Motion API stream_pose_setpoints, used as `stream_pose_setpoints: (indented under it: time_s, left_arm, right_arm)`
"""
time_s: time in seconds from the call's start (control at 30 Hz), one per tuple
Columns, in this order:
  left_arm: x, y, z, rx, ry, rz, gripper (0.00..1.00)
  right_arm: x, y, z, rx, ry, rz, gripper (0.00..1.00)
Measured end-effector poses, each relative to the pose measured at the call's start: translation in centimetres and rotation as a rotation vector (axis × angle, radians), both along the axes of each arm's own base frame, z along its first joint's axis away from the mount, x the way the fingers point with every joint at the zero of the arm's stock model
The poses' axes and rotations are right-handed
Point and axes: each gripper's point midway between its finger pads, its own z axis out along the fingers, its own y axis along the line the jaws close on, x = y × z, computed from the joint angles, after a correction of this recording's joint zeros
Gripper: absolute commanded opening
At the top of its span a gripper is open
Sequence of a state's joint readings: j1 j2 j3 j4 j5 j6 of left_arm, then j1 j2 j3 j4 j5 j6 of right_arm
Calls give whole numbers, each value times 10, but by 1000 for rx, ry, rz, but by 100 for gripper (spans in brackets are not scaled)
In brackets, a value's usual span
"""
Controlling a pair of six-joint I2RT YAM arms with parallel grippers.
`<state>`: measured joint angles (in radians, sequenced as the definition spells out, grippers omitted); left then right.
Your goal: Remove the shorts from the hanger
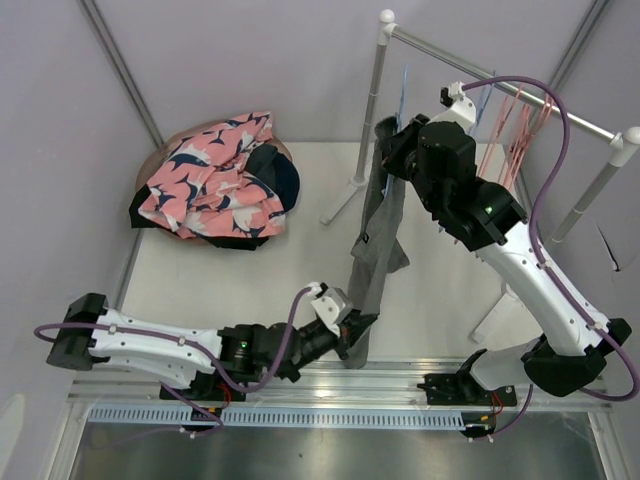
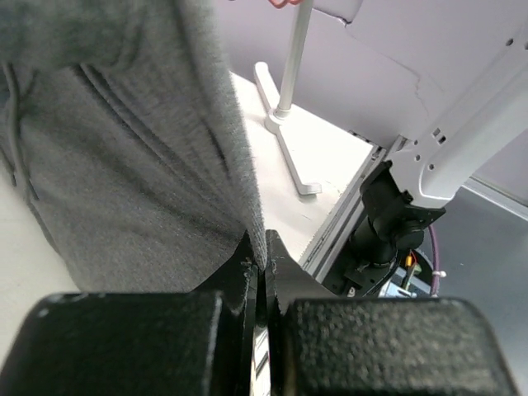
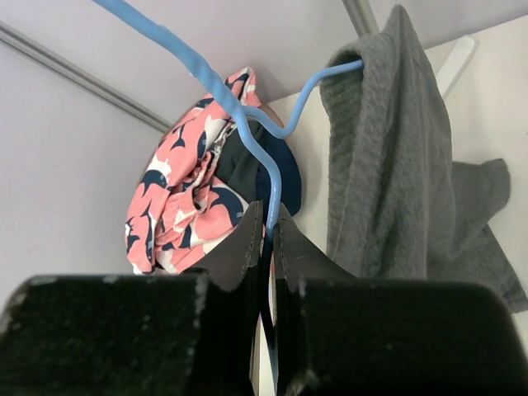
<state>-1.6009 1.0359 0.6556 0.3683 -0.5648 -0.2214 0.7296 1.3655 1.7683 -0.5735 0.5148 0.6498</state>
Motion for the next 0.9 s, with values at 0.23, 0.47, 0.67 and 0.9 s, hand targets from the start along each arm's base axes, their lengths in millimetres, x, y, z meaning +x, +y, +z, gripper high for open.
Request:
stream_pose_setpoints:
  time_s: [0.23,0.47,0.67,0.9]
  left_arm:
    - [-7,-26,3,128,-44,109,0]
    - [-9,-28,4,290,-142,222,0]
    - [-18,-27,36,413,-275,295,0]
    - [-28,-26,17,560,-386,289,0]
  right_arm:
    - [5,-5,-6,-24,15,-22,0]
    - [7,-9,-8,-40,17,-41,0]
    - [10,-8,-6,-24,5,-49,0]
    - [21,-15,16,63,-66,-105,0]
